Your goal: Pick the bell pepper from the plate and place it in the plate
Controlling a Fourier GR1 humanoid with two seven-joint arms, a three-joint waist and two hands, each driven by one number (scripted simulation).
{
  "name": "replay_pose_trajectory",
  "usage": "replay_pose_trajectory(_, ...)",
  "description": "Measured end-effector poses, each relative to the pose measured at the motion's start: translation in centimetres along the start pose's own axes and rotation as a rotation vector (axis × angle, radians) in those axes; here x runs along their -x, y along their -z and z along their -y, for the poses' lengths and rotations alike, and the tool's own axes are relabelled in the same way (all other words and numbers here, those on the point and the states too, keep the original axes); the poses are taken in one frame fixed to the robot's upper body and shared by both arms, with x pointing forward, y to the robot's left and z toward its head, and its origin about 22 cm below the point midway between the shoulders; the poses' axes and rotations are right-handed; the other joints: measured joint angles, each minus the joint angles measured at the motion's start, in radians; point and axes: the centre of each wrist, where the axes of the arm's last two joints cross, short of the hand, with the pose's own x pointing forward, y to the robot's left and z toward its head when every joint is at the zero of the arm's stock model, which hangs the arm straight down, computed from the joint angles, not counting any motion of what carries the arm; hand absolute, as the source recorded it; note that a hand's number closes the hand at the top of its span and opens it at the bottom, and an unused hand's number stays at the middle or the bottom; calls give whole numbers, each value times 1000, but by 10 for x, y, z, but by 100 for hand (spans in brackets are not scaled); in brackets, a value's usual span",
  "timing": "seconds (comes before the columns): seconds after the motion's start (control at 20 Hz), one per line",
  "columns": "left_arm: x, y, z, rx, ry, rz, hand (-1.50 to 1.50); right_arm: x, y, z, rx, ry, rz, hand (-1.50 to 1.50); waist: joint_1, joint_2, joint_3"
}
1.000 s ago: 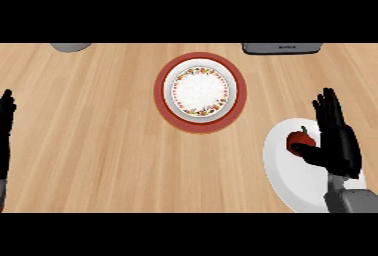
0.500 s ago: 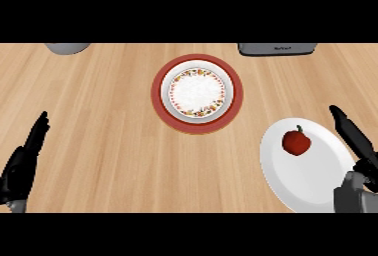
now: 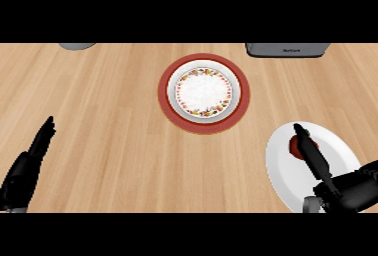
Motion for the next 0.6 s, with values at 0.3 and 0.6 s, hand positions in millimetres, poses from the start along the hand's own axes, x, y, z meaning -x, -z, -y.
replay_pose_trajectory(0.3, -5, 2, 3, 8, 2, 12, 0, 33, -25, 35, -98, -204, -156, -150, 7, 9, -4)
replay_pose_trajectory(0.6, -10, 4, 2, 16, 1, 22, 0, 44, -10, 63, -156, -327, -308, -150, 18, 14, -6)
